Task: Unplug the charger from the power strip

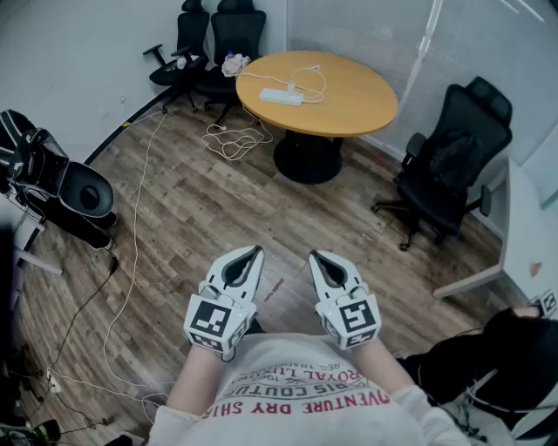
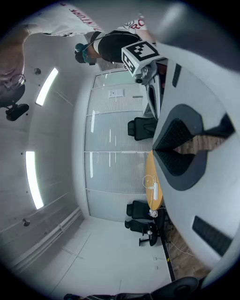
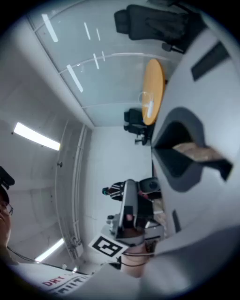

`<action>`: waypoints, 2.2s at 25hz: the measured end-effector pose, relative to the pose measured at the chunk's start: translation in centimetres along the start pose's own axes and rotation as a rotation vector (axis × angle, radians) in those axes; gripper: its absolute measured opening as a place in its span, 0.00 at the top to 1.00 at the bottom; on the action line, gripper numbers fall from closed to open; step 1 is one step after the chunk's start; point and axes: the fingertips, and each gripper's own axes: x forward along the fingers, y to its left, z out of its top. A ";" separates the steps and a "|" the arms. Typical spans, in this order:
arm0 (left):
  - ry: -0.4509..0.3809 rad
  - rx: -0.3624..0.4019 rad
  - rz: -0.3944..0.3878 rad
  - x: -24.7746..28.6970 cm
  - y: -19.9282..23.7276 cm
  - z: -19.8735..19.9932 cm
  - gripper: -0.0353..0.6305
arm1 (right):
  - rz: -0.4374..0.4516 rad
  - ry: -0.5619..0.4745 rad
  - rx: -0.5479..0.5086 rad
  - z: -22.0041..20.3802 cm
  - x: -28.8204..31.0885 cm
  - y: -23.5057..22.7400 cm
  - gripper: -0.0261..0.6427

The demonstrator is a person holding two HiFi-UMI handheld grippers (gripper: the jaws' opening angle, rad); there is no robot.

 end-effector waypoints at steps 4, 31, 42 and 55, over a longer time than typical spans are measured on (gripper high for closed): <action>0.005 0.003 -0.002 0.1 0.2 0.2 0.90 | 0.002 0.001 0.001 0.1 0.2 0.1 0.92; 0.039 -0.067 -0.083 5.5 14.3 -0.5 0.90 | -0.151 0.090 0.133 -0.1 13.8 -1.9 0.92; 0.049 -0.104 -0.077 5.3 28.9 -1.3 0.90 | -0.209 0.142 0.154 0.0 25.2 0.8 0.92; 0.081 -0.124 0.015 11.3 36.6 -3.4 0.90 | -0.135 0.177 0.155 -1.0 34.7 -3.9 0.92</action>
